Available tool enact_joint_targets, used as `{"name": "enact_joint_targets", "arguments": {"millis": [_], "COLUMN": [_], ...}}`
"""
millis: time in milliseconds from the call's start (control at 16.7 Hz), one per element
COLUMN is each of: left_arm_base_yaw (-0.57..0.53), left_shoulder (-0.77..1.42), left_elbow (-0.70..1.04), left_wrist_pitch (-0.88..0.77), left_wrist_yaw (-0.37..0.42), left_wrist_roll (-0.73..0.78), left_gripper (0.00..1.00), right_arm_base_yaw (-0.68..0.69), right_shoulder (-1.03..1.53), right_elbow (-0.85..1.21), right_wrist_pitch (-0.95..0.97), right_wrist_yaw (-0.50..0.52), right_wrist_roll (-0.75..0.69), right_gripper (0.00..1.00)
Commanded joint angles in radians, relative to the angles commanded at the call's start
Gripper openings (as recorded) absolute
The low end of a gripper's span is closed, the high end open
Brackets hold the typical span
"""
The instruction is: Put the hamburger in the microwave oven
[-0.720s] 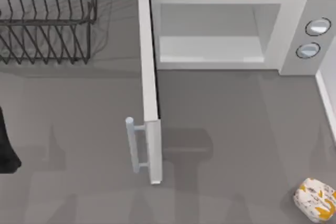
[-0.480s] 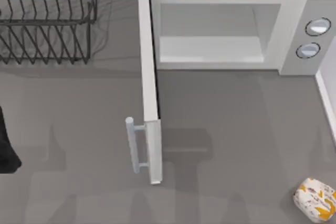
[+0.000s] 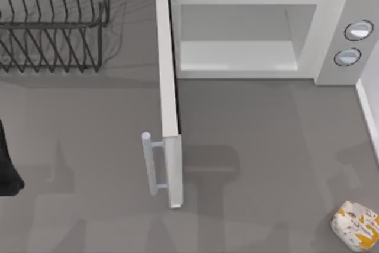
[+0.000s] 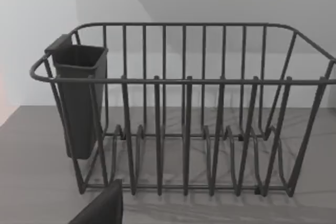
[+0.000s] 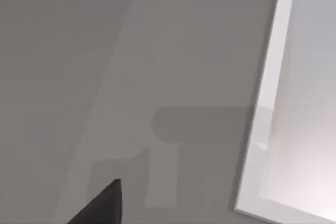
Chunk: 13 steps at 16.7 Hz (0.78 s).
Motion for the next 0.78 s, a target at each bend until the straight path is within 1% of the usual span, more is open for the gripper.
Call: {"name": "enact_joint_targets", "arguments": {"millis": [240, 420, 600, 780], "left_arm_base_yaw": [0.0, 0.0, 0.0, 0.0], "left_shoulder": [0.0, 0.0, 0.0, 0.0], "left_elbow": [0.0, 0.0, 0.0, 0.0], "left_wrist_pitch": [0.0, 0.0, 0.0, 0.0], "left_wrist_yaw": [0.0, 0.0, 0.0, 0.0], "left_wrist_roll": [0.0, 0.0, 0.0, 0.0], "left_gripper": [1.0, 1.0, 1.0, 1.0], "right_arm_base_yaw": [0.098, 0.162, 0.211, 0.234], "right_shoulder": [0.402, 0.64, 0.788, 0.849], "right_elbow": [0.192, 0.323, 0.426, 0.477], "right_wrist_pitch": [-0.244, -0.392, -0.495, -0.541], "right_wrist_yaw": [0.002, 0.001, -0.001, -0.002], "right_wrist_roll": [-0.095, -0.156, -0.201, -0.223], "right_gripper": [1.0, 1.0, 1.0, 1.0]}}
